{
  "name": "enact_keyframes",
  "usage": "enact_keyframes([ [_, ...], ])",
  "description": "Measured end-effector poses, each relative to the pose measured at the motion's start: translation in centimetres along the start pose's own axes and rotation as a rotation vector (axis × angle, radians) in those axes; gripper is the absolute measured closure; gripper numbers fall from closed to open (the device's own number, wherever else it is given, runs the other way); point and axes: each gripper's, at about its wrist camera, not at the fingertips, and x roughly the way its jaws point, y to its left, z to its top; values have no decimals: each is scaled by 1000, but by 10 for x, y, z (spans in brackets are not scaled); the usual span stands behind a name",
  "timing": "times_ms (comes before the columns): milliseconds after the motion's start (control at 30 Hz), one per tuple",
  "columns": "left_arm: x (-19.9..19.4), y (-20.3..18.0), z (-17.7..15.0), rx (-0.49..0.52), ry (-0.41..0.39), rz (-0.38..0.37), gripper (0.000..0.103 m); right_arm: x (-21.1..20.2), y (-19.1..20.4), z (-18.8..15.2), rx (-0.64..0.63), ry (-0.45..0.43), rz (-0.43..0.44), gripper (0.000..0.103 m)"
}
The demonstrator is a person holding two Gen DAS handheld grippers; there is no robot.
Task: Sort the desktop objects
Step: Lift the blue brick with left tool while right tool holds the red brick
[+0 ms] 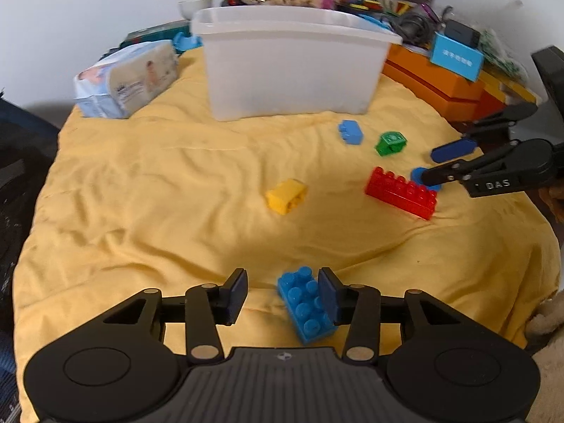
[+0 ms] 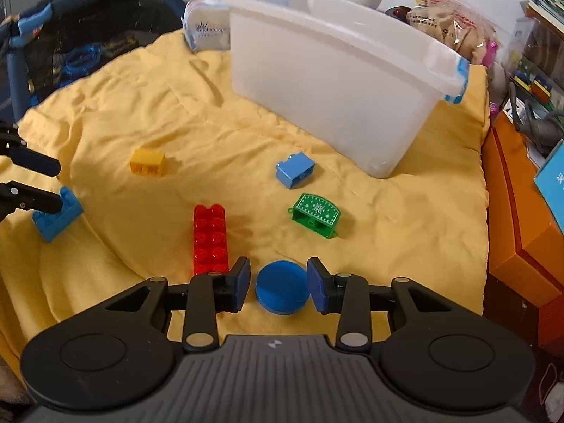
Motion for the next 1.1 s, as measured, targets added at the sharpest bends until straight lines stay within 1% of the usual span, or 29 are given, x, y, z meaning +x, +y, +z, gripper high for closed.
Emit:
enact_keyframes([
  [33,-2,1,0,1,-1,2,54,-3,0,0,-1,-10,-2,63],
  [100,-5,0,-2,19,2,31,54,-9,2,3,-8,-29,-6,62],
  [167,-8,-1,-3,18,2,56,54,-15,4,6,-14,-49,5,58],
  [300,-14,4,-5,-40,-7,122,54,-19,12,11,-34,-70,12,53],
  [333,-19,3,-4,-57,-23,125,54,-19,13,11,-36,-70,13,53],
  [400,-31,-1,-3,-85,-69,86,53,-18,15,11,-37,-67,24,53],
  [467,-33,-7,-2,-85,-74,88,53,-17,16,10,-38,-62,33,53],
  [533,-28,-8,-5,-100,-59,101,53,-16,16,9,-37,-58,41,53],
  [633,-20,-3,-10,-194,-35,52,53,-18,17,9,-37,-63,45,53],
  [733,-4,1,-15,-278,-10,27,55,-17,16,9,-27,-64,54,53],
  [800,3,-3,-16,-278,1,13,55,-16,17,8,-26,-63,62,53],
  [833,5,-9,-14,-259,8,17,55,-16,18,8,-31,-61,65,53],
  [900,5,-20,-12,-224,2,14,55,-16,20,7,-46,-60,68,53],
  [967,4,-23,-11,-223,0,3,55,-15,19,6,-47,-59,70,53],
  [1100,3,-20,-10,-228,6,39,55,-15,18,6,-42,-57,74,53],
])
